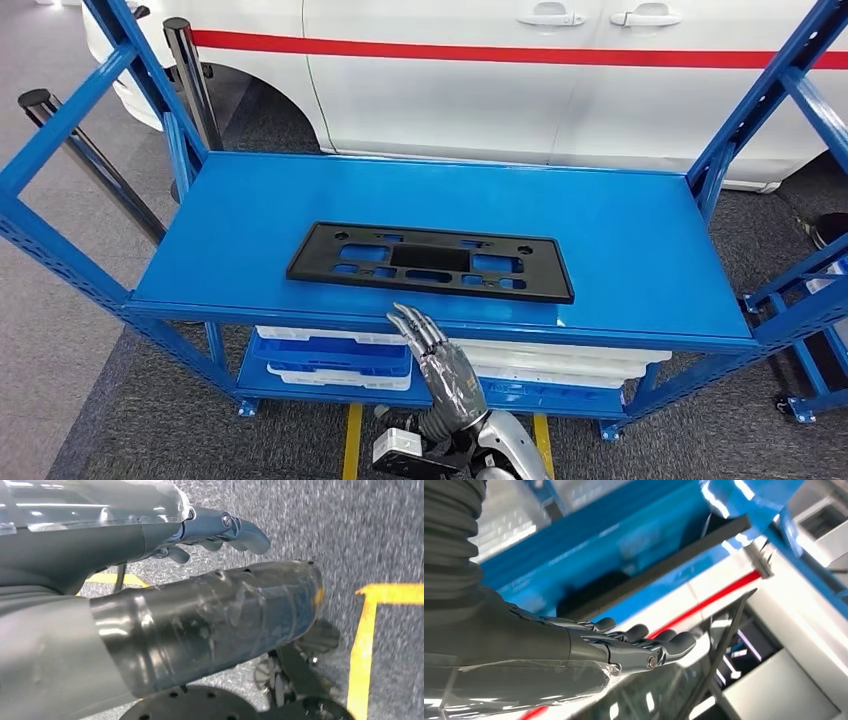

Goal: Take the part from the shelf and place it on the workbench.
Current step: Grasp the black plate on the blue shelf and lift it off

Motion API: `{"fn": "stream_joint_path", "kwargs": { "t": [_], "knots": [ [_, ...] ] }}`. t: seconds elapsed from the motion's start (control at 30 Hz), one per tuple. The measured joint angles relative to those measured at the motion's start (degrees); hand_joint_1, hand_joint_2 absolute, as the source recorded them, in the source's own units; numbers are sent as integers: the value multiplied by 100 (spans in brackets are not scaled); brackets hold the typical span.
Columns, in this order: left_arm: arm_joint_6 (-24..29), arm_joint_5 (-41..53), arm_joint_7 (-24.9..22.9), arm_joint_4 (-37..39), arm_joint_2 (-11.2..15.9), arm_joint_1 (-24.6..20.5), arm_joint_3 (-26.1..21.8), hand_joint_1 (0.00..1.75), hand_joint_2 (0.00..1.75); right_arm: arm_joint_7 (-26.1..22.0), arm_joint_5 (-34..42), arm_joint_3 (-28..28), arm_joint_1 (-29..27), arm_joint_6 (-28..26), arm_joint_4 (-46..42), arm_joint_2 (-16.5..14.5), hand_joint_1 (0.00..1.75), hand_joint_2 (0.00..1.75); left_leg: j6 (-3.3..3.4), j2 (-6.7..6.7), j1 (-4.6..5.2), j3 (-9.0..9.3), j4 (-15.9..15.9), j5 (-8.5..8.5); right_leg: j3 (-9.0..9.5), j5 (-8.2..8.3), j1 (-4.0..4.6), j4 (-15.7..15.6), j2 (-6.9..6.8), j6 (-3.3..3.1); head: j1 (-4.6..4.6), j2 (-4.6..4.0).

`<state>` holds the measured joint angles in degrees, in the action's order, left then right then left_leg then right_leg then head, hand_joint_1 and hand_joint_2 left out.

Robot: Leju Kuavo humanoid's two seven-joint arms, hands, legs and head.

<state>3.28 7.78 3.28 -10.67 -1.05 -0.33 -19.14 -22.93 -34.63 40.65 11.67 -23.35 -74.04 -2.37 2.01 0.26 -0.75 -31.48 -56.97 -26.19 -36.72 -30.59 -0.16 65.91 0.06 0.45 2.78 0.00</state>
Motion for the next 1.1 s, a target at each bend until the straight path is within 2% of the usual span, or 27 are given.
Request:
{"fn": "stream_joint_path", "kwargs": {
  "t": [0.03,0.07,0.1,0.13,0.2,0.23,0.27,0.3,0.37,0.43,0.5,0.57,0.6,0.63,0.67,0.73,0.77,0.8,0.9,0.97,1.0,1.07,1.1],
  "knots": [
    [0,10,-7,0,0,0,-4,0,0,57,-128,8,15,-124,19,1,0,175,12,4,1,-13,-3,2,-175,-190,-12,384,0,19,1,0],
    [0,19,-14,0,0,0,-11,0,0,123,-270,16,21,-254,43,1,0,175,15,7,1,-20,-7,3,-322,-306,-27,704,-1,36,1,0],
    [0,27,-21,0,-1,0,-20,0,0,193,-419,22,27,-384,68,1,0,175,14,7,0,-24,-12,2,-388,-311,-41,854,-1,50,0,0],
    [0,33,-28,0,-1,0,-31,0,0,262,-568,25,37,-508,92,1,0,175,8,5,-1,-23,-20,-2,-354,-211,-56,796,-2,59,1,0],
    [0,59,-46,0,-4,0,-51,0,0,418,-901,28,80,-761,137,1,0,175,-25,1,-6,-20,-53,-24,-16,165,-87,111,-5,61,1,0],
    [0,74,-56,0,-5,-2,-63,0,0,507,-1082,31,109,-885,160,1,0,175,-52,-1,1,-29,-80,-42,155,288,-81,-243,-5,51,1,0],
    [-1,94,-67,0,-7,-3,-74,0,0,617,-1292,33,134,-1022,183,1,0,175,-84,-3,8,-42,-101,-54,268,353,-77,-490,-3,31,-2,0],
    [-1,109,-75,0,-7,-4,-85,0,0,727,-1503,35,153,-1150,205,2,0,175,-114,-4,16,-55,-115,-61,310,354,-65,-598,1,8,-4,0],
    [-5,139,-86,0,-7,-8,-101,0,0,963,-1963,36,181,-1387,252,2,0,175,-182,-4,12,-63,-110,-57,306,361,-47,-615,8,-67,-8,0],
    [-18,175,-98,0,-11,-11,-108,0,0,1215,-2467,36,223,-1530,294,-3,0,175,-245,-4,-10,-105,-218,-148,314,384,-51,-646,8,-151,-9,0],
    [-34,209,-116,0,-16,-12,-116,0,0,1442,-2973,29,261,-1592,326,-8,0,175,-288,-5,-22,-327,-711,-446,319,396,-57,-664,0,-208,-11,0],
    [-45,233,-131,0,-17,-9,-130,0,0,1593,-3385,1,270,-1613,361,-10,0,175,-312,-4,-24,-691,-1482,-788,309,394,-36,-662,-5,-232,-13,0],
    [-51,247,-138,0,-17,-5,-137,0,0,1671,-3586,-25,268,-1616,381,-10,0,175,-314,-4,-24,-818,-1745,-855,307,394,-24,-660,-6,-236,-13,0],
    [-57,262,-144,0,-17,0,-143,0,0,1754,-3780,-55,266,-1616,399,-10,0,175,-306,-5,-23,-845,-1799,-808,308,394,-14,-657,-4,-239,-13,0],
    [-62,280,-150,0,-17,3,-147,0,0,1865,-4009,-98,267,-1617,410,-12,0,175,-287,-5,-22,-751,-1602,-649,315,393,-6,-655,0,-240,-13,0],
    [-69,308,-160,0,-15,1,-156,0,0,2078,-4424,-189,281,-1618,425,-21,0,175,-220,-6,-9,-370,-810,-252,333,390,7,-653,7,-236,-13,0],
    [-69,318,-163,0,-12,-4,-163,0,0,2180,-4584,-234,294,-1618,433,-27,0,175,-189,-6,7,-199,-451,-128,333,388,18,-649,9,-223,-12,0],
    [-70,322,-166,0,-9,-7,-173,0,0,2262,-4687,-268,310,-1619,445,-33,0,175,-165,-7,24,-100,-234,-77,327,389,24,-646,8,-203,-11,0],
    [-74,337,-171,0,-7,-13,-211,0,0,2505,-4897,-336,369,-1621,521,-37,0,175,-105,-5,43,-50,-88,-49,311,400,19,-652,2,-109,-12,0],
    [-82,355,-174,0,-9,-11,-232,0,0,2655,-4959,-357,436,-1620,607,-31,0,175,-41,10,12,-24,-16,3,243,279,16,-496,2,-43,-4,0],
    [-86,366,-175,0,-11,-11,-238,0,0,2726,-4968,-365,477,-1617,663,-21,0,175,-15,20,-4,-17,10,23,134,132,9,-261,2,-15,0,0],
    [-87,383,-177,0,-10,-9,-246,0,0,2833,-4973,-372,540,-1610,782,15,0,175,11,27,0,-32,12,28,-203,-228,-15,456,2,29,4,0],
    [-87,387,-179,0,-10,-8,-250,0,0,2873,-4976,-374,554,-1606,838,38,0,175,11,26,0,-38,8,28,-352,-328,-29,763,1,48,5,0]
  ]
}}
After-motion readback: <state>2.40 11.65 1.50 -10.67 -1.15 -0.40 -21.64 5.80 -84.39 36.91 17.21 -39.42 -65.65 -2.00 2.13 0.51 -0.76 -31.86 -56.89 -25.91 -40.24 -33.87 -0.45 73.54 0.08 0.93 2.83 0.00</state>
